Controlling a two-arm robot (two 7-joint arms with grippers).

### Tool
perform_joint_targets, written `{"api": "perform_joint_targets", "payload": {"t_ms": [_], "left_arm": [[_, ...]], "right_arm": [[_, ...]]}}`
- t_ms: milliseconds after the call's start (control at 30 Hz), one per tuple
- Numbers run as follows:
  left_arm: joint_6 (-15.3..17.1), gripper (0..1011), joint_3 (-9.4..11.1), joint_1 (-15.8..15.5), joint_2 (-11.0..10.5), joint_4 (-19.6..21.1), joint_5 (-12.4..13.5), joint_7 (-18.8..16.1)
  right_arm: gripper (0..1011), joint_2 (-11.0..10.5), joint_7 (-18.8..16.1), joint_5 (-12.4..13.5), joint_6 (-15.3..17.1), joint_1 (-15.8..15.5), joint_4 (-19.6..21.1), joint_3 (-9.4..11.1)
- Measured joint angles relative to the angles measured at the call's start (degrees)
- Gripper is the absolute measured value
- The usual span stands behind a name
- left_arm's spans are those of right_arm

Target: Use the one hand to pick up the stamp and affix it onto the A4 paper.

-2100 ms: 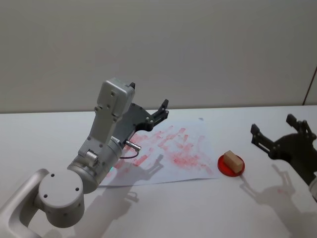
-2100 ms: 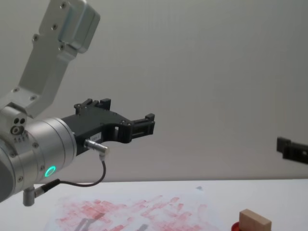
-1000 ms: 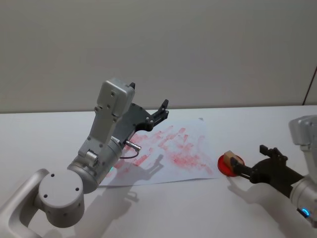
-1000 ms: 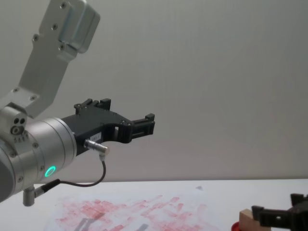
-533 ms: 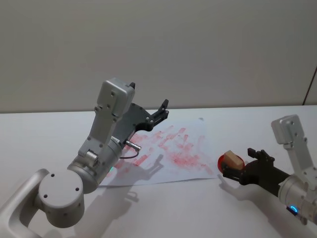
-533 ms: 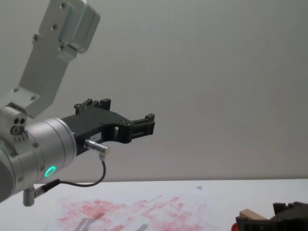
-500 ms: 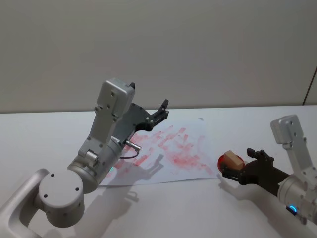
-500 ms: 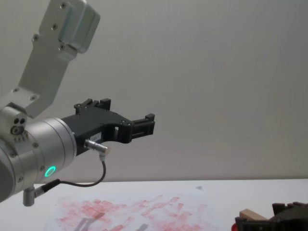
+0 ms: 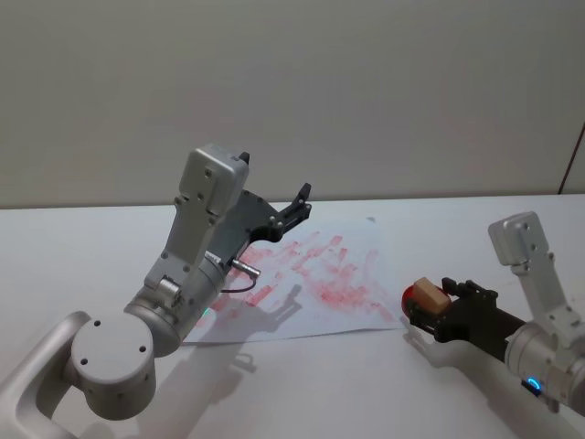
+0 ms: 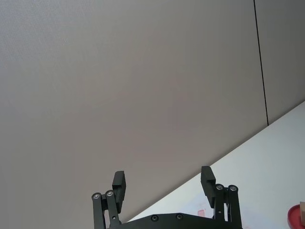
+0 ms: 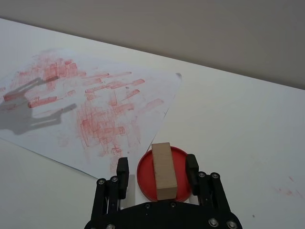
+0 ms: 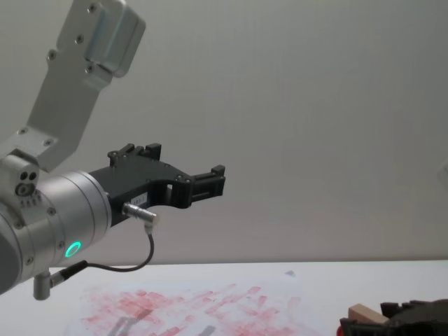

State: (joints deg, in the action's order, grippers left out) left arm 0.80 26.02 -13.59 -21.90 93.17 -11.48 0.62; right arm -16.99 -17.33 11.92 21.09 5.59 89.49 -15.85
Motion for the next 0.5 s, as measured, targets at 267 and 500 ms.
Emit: {"api": "perform_joint_targets", "payload": {"t_ms": [267,500], "left_arm": [[0.00,1001,0.00,0.00,0.00,0.00,0.00,0.00],[0.00,1001,0.00,0.00,0.00,0.00,0.00,0.00]], "right_arm": [[505,0.17,-0.20,-0.24,0.18,0.25,-0.32,-0.12],[284,0.24,-0.26,-0.33,0.24,0.37,-0.48,-0.16]]}}
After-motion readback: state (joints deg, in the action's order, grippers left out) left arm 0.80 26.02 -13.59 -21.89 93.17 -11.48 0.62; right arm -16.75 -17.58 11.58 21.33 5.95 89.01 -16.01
